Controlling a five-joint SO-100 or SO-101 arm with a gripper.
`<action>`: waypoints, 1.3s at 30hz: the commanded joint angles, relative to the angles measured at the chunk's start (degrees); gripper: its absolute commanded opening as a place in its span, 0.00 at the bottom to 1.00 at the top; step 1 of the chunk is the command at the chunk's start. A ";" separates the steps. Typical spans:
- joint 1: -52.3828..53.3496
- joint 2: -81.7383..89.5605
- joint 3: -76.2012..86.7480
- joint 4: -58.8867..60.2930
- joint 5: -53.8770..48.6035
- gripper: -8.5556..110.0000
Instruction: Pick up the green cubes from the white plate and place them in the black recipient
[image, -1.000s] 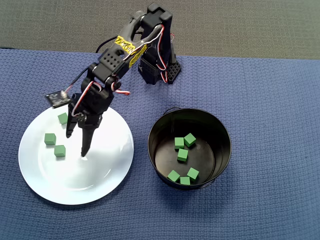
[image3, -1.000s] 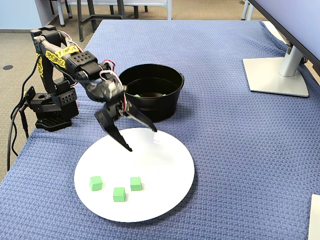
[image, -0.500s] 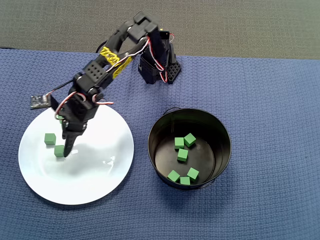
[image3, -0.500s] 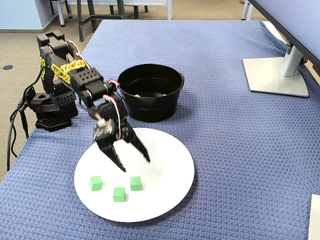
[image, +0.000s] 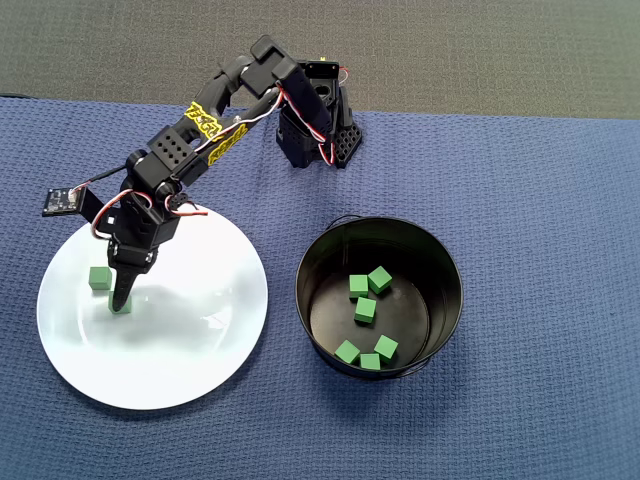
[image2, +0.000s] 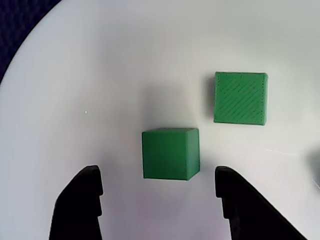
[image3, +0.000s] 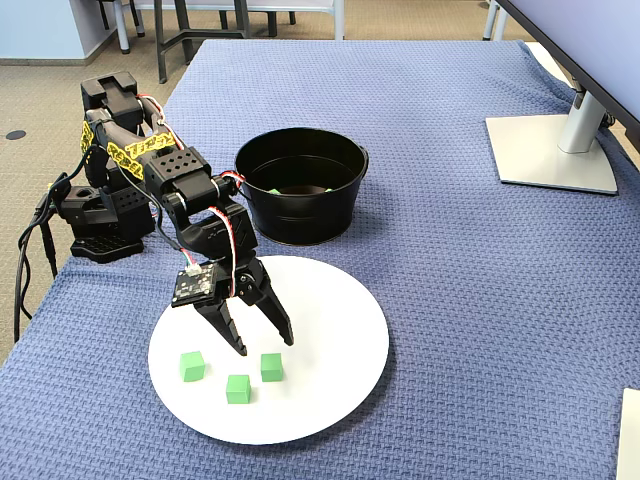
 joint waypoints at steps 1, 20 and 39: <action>0.88 0.09 -3.96 -2.20 1.05 0.25; -0.35 -4.57 -4.13 -8.35 1.32 0.23; -1.58 -5.98 0.09 -12.83 -0.26 0.21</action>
